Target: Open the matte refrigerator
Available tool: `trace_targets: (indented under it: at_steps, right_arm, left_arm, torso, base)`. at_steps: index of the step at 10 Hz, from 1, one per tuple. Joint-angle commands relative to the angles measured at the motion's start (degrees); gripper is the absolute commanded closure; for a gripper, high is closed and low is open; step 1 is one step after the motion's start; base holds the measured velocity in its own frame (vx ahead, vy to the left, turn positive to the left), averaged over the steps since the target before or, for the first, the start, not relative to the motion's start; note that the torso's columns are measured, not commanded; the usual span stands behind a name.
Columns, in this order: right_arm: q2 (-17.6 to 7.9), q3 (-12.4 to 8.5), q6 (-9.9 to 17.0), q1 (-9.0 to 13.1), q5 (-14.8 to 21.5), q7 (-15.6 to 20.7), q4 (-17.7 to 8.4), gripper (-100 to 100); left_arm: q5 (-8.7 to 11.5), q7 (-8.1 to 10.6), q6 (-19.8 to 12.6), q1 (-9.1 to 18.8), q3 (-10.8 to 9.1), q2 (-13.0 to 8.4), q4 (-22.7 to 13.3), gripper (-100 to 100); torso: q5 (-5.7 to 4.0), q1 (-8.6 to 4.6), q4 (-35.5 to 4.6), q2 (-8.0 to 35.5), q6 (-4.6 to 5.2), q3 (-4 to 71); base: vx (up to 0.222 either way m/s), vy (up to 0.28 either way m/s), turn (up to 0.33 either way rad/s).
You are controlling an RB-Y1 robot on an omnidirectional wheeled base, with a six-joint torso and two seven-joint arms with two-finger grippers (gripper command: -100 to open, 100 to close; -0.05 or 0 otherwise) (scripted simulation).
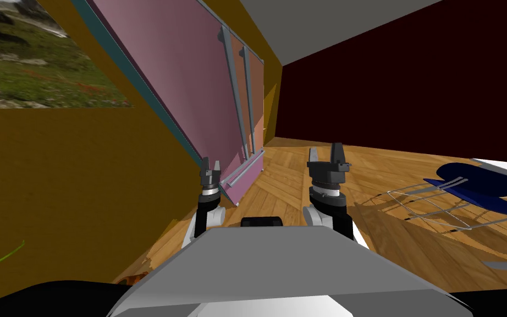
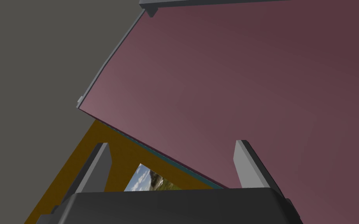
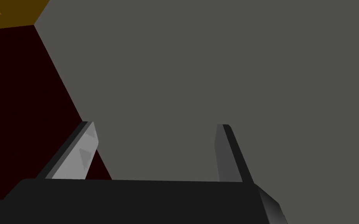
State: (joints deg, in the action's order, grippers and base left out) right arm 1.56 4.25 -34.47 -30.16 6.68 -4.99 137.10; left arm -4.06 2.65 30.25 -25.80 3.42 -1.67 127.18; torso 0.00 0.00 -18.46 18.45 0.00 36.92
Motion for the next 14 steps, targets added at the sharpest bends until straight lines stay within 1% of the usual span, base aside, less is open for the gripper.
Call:
trace_targets:
  at_steps: [1, 4, 5, 6, 7, 10, 13, 14]
  right_arm:
    - [0.0, 0.0, 0.0, 0.0, 0.0, 0.0, 0.0, 0]
    - [0.0, 0.0, 0.0, 0.0, 0.0, 0.0, 0.0, 0]
    - [0.0, 0.0, 0.0, 0.0, 0.0, 0.0, 0.0, 0]
    - [0.0, 0.0, 0.0, 0.0, 0.0, 0.0, 0.0, 0]
    - [0.0, 0.0, 0.0, 0.0, 0.0, 0.0, 0.0, 0]
    - [0.0, 0.0, 0.0, 0.0, 0.0, 0.0, 0.0, 0]
    - [0.0, 0.0, 0.0, 0.0, 0.0, 0.0, 0.0, 0]
    - [0.0, 0.0, 0.0, 0.0, 0.0, 0.0, 0.0, 0]
  left_arm:
    - [0.0, 0.0, 0.0, 0.0, 0.0, 0.0, 0.0, 0]
    - [0.0, 0.0, 0.0, 0.0, 0.0, 0.0, 0.0, 0]
    - [0.5, 0.26, 0.5, 0.9, -0.36, -2.0, -1.8, -100]
    - [0.8, 0.42, 0.8, 1.6, -0.59, -2.8, -3.0, -100]
    - [1.2, 0.62, 1.2, 2.3, -0.88, -3.5, -4.4, -100]
    - [2.8, 1.34, 2.7, 5.3, -2.01, -5.0, -9.7, -100]
    - [4.8, 2.23, 4.6, 9.2, -3.48, -5.8, -15.4, -100]
    - [4.8, 2.23, 4.6, 9.2, -3.48, -5.8, -16.4, -100]
  torso:
    - [0.0, 0.0, -4.2, 4.2, 0.0, 8.4]
    - [0.0, 0.0, -16.9, 16.9, 0.0, 33.8]
    - [0.0, 0.0, -21.1, 21.2, 0.0, 42.3]
    - [0.0, -0.02, -23.0, 23.0, 0.0, 46.2]
    - [0.0, -0.01, -23.6, 23.5, 0.0, 47.4]
    - [-0.01, -0.03, -23.8, 23.8, 0.0, 47.7]
    - [-0.01, -0.05, -23.8, 23.8, 0.0, 47.7]
    - [-0.01, 0.0, -23.8, 23.8, 0.0, 47.6]
  base:
    - [0.0, 0.0, 0.0]
    - [0.0, 0.0, 0.0]
    - [0.026, -0.014, -0.001]
    - [0.05, -0.015, -0.002]
    - [0.063, -0.017, -0.002]
    - [0.082, -0.022, -0.005]
    - [0.107, -0.029, -0.009]
    - [0.078, -0.004, -0.003]
